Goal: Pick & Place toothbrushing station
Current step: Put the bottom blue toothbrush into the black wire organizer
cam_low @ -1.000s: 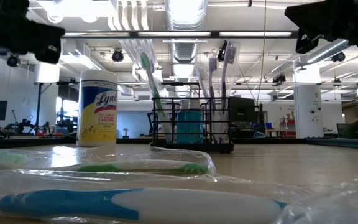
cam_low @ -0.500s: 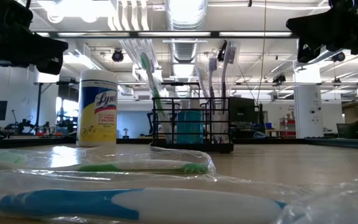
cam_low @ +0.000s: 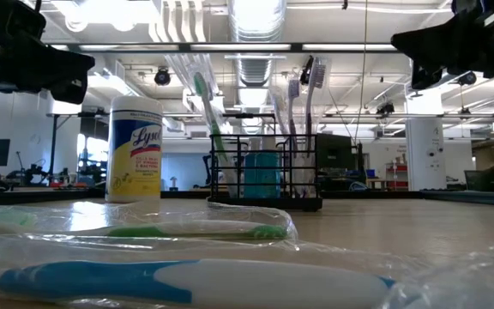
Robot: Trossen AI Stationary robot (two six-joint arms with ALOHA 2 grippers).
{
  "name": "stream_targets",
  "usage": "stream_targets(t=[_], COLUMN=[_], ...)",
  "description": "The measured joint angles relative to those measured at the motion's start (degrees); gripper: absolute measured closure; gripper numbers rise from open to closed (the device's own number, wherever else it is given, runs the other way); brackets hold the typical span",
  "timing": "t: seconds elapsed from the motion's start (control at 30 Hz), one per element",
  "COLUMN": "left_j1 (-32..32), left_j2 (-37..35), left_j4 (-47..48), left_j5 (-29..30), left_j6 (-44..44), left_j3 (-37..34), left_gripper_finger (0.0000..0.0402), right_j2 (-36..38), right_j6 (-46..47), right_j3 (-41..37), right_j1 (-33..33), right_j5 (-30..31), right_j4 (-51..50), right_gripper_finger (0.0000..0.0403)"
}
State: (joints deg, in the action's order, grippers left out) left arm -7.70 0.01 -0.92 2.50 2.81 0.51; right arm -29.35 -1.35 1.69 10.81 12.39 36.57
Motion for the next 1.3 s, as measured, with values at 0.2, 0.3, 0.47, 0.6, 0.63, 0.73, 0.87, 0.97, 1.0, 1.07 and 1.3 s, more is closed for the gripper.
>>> stream_targets(t=[0.2, 0.3, 0.47, 0.6, 0.63, 0.73, 0.87, 0.97, 1.0, 1.07, 1.3], left_j1=[0.0, 0.0, 0.0, 0.02, 0.01, 0.0, 0.01, 0.0, 0.0, 0.0, 0.02], left_j2=[0.0, 0.03, 0.02, 0.02, 0.02, 0.02, 0.02, 0.02, 0.02, 0.02, 0.02], left_j4=[0.34, 0.38, 0.4, 0.42, 0.42, 0.42, 0.42, 0.44, 0.45, 0.45, 0.44], left_j5=[0.02, 0.02, 0.02, 0.02, 0.02, 0.04, 0.04, 0.04, 0.04, 0.04, 0.09], left_j6=[-1.29, -1.4, -1.37, -1.37, -1.38, -1.37, -1.37, -1.37, -1.37, -1.31, -0.3], left_j3=[-0.04, -0.05, -0.09, -0.13, -0.13, -0.15, -0.15, -0.17, -0.17, -0.17, -0.17], left_gripper_finger=[0.0392, 0.0389, 0.0397, 0.0395, 0.0393, 0.0387, 0.0393, 0.0396, 0.0396, 0.0394, 0.0375], right_j2=[3.25, 7.05, 13.88, 19.21, 20.45, 23.27, 24.75, 24.54, 24.29, 23.57, 14.03], right_j6=[-0.33, -0.45, 0.71, 1.64, 1.92, 2.79, 2.73, 3.09, 4.31, 7.25, 7.88], right_j3=[1.59, 3.02, 3.67, 3.58, 3.41, 2.93, 2.69, 2.69, 2.68, 2.71, 11.6], right_j1=[-0.11, -0.11, -0.17, -0.42, -0.41, -0.41, -0.37, -0.35, -0.35, -0.31, 0.83], right_j5=[0.17, 0.28, 1.14, 1.28, 1.28, 1.28, 1.67, 3.94, 4.17, 4.17, 3.92], right_j4=[-1.74, -8.21, -15.36, -23.15, -24.67, -27.7, -30.2, -30.1, -29.64, -27.14, -32.96], right_gripper_finger=[0.0394, 0.0394, 0.0394, 0.0394, 0.0394, 0.0394, 0.0394, 0.0394, 0.0394, 0.0394, 0.0394])
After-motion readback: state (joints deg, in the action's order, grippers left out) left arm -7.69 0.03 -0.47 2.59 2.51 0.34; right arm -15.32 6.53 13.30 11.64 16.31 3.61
